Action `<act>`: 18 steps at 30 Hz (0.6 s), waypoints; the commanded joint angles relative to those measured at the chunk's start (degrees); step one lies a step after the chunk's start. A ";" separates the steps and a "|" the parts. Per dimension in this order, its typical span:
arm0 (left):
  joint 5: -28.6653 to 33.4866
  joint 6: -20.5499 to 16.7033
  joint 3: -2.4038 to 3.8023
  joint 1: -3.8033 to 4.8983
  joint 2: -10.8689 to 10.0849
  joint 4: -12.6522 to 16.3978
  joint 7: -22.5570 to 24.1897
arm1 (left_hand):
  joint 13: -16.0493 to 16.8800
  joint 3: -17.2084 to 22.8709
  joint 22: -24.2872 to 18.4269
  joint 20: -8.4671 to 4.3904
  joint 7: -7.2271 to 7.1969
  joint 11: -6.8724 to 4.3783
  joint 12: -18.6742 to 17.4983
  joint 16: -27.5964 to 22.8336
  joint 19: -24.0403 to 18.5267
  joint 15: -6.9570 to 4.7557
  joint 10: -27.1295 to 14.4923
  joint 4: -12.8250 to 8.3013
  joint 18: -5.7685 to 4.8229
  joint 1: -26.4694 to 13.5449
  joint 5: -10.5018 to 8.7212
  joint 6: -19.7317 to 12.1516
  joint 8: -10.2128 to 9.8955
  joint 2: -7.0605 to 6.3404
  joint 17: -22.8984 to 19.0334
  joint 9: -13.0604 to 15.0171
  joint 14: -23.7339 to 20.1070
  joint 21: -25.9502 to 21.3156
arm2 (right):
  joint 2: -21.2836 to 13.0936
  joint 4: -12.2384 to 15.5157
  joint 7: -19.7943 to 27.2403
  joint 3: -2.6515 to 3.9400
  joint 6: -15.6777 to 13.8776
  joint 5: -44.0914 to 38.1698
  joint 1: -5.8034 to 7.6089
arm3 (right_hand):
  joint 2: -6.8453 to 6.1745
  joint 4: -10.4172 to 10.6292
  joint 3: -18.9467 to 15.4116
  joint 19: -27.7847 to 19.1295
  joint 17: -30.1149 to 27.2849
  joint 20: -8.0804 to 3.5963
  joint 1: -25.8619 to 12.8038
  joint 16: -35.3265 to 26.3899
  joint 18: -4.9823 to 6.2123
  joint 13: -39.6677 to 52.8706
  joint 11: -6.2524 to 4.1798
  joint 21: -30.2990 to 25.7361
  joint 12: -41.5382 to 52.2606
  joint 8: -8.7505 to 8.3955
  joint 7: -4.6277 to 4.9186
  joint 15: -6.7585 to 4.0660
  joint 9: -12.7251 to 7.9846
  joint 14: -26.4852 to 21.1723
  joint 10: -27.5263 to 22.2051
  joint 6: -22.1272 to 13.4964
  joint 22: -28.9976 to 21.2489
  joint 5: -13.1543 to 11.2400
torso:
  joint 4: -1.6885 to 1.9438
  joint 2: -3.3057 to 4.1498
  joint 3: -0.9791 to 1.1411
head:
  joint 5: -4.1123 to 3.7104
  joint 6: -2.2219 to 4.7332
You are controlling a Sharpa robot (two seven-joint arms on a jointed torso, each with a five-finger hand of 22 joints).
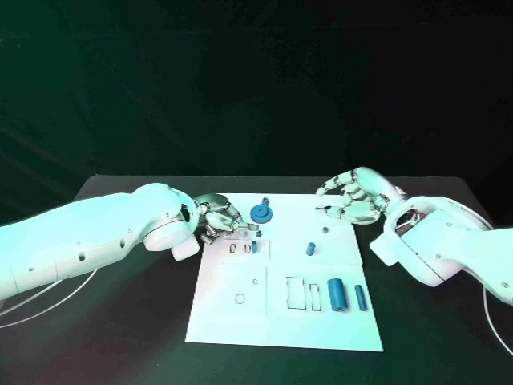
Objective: Assemble the parts on the task board
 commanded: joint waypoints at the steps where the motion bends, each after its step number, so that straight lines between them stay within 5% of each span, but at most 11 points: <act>1: -7.35 3.49 0.10 0.63 1.18 -0.51 -7.37 | 0.83 -0.90 0.26 0.00 0.08 -0.15 0.83 0.15 0.45 -0.43 0.55 0.00 -1.20 -1.06 -0.01 -0.34 0.49 0.22 12.56 0.25 5.10 0.33 | -0.16 -0.74 1.06 0.02 1.27 4.98 0.22 | -0.25 -0.03 0.36 5.65 10.55 -0.41 -0.21 -0.19 -0.68 4.79 -0.20 0.03 0.18 0.32 0.13 -0.50 0.06 4.90 0.07 -0.33 14.67 0.35 | -0.06 -0.07 0.05 | 0.07 -0.16; 8: -11.62 5.77 0.11 1.69 3.65 -1.75 -10.07 | 2.83 -2.90 1.69 -0.20 -0.31 -0.48 2.44 0.49 1.20 -0.70 1.76 0.01 -1.46 -2.77 -0.01 0.02 1.65 0.80 13.34 1.21 5.41 1.02 | -0.33 -2.04 0.68 0.04 1.02 5.59 0.53 | -0.32 0.00 0.76 5.67 10.52 -0.41 -0.31 -0.20 -0.68 4.81 -0.20 0.04 0.23 0.56 0.13 -0.51 0.09 4.89 0.09 -0.45 14.69 0.71 | 0.24 -0.02 -0.03 | 0.03 -0.51; 18: -13.03 9.25 0.09 2.44 6.22 -2.93 -11.12 | 4.25 -3.94 2.86 -0.42 -0.63 -0.77 3.54 0.81 1.84 -0.96 2.74 0.01 -1.68 -3.37 0.00 0.28 2.33 1.73 14.07 1.92 5.69 1.58 | -0.27 -3.28 0.21 0.09 1.14 5.50 0.72 | -0.41 0.06 0.83 5.61 10.49 -0.41 -0.43 -0.22 -0.66 4.78 -0.19 -0.04 0.19 0.63 0.13 -0.50 0.09 4.89 0.06 -0.50 14.62 0.78 | 0.04 -0.06 -0.12 | 0.14 -0.67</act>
